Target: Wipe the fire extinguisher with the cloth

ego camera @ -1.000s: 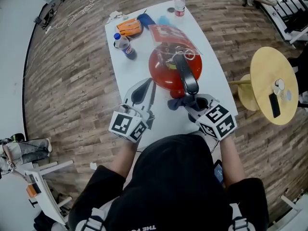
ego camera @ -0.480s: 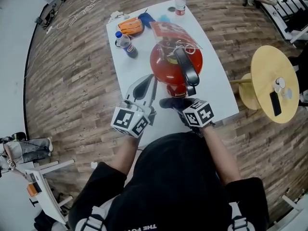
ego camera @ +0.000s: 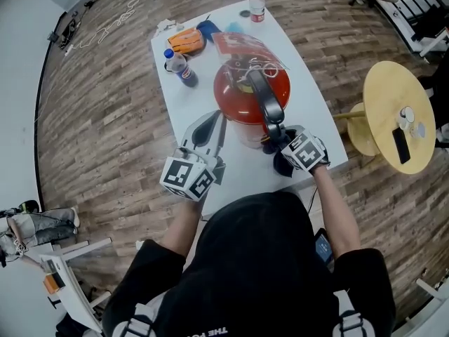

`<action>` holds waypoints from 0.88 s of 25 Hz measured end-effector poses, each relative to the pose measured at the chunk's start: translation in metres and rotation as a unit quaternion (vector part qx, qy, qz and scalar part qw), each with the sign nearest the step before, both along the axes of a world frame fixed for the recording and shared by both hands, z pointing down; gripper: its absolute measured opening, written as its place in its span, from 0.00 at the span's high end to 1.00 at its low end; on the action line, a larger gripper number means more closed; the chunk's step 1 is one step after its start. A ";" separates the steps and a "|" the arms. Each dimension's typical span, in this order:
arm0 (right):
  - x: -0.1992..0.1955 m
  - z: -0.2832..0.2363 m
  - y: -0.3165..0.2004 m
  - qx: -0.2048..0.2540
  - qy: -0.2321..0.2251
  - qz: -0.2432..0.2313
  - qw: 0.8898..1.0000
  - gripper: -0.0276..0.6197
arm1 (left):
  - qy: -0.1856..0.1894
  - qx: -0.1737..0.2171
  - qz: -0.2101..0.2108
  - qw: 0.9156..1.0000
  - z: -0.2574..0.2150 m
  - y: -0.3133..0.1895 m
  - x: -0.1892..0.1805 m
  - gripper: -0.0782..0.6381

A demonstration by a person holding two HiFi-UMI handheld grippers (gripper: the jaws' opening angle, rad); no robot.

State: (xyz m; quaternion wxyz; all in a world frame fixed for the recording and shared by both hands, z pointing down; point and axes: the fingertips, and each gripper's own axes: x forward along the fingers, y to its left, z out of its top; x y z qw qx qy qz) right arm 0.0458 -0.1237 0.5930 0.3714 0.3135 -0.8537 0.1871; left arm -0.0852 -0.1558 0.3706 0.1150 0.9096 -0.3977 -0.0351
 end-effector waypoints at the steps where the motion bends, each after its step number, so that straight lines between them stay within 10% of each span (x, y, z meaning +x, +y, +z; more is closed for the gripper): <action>1: 0.001 -0.011 -0.001 0.029 0.002 -0.012 1.000 0.85 | -0.003 0.001 0.000 1.000 0.000 0.001 0.000 0.86; 6: 0.012 -0.063 -0.024 0.146 -0.026 -0.024 0.989 0.85 | -0.013 0.004 -0.015 1.000 0.003 -0.001 0.001 0.86; 16: 0.005 0.059 -0.012 -0.015 0.061 -0.149 0.987 0.85 | -0.049 -0.018 -0.077 0.996 0.010 -0.010 0.000 0.86; 22: 0.011 0.009 -0.039 0.060 -0.002 -0.183 0.981 0.85 | -0.061 -0.035 -0.127 0.989 0.013 -0.013 0.000 0.86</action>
